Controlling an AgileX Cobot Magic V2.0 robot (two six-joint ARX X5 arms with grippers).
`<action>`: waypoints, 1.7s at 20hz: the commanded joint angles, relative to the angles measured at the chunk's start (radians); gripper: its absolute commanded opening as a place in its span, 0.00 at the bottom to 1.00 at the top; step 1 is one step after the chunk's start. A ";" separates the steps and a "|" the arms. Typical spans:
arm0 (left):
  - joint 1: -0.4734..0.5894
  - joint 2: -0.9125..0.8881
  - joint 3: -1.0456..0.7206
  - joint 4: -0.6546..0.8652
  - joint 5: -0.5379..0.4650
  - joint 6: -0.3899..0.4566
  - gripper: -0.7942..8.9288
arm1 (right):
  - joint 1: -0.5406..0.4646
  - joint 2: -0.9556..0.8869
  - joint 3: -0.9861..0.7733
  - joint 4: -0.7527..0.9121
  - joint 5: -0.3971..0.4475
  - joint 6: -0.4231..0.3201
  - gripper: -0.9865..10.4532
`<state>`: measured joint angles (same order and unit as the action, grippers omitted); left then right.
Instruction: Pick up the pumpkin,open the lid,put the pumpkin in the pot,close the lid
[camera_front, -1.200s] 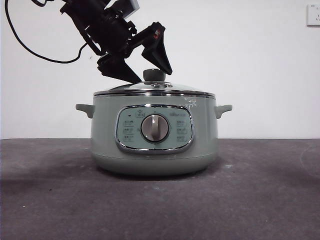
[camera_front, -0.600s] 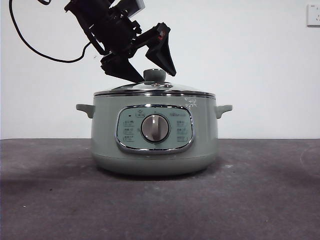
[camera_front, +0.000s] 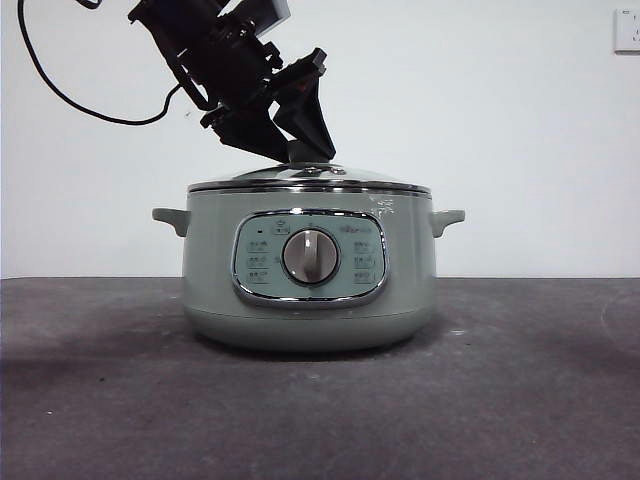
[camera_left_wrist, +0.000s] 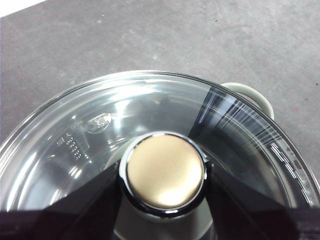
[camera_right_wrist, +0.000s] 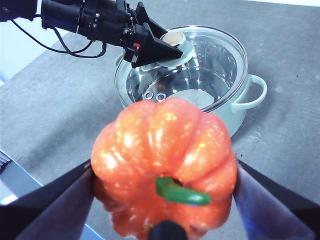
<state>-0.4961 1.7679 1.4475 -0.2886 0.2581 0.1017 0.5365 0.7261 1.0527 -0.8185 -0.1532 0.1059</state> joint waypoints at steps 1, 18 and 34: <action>-0.002 0.003 0.000 0.004 0.005 0.000 0.07 | 0.002 -0.002 0.000 0.010 0.003 0.009 0.08; 0.051 -0.228 0.126 -0.108 0.003 -0.001 0.07 | 0.002 0.100 0.000 0.133 -0.002 0.008 0.08; 0.140 -0.685 0.212 -0.517 0.005 0.008 0.07 | 0.028 0.958 0.440 0.369 -0.029 -0.115 0.08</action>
<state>-0.3599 1.0912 1.6478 -0.8459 0.2550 0.1043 0.5587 1.6672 1.4879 -0.4526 -0.1822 0.0101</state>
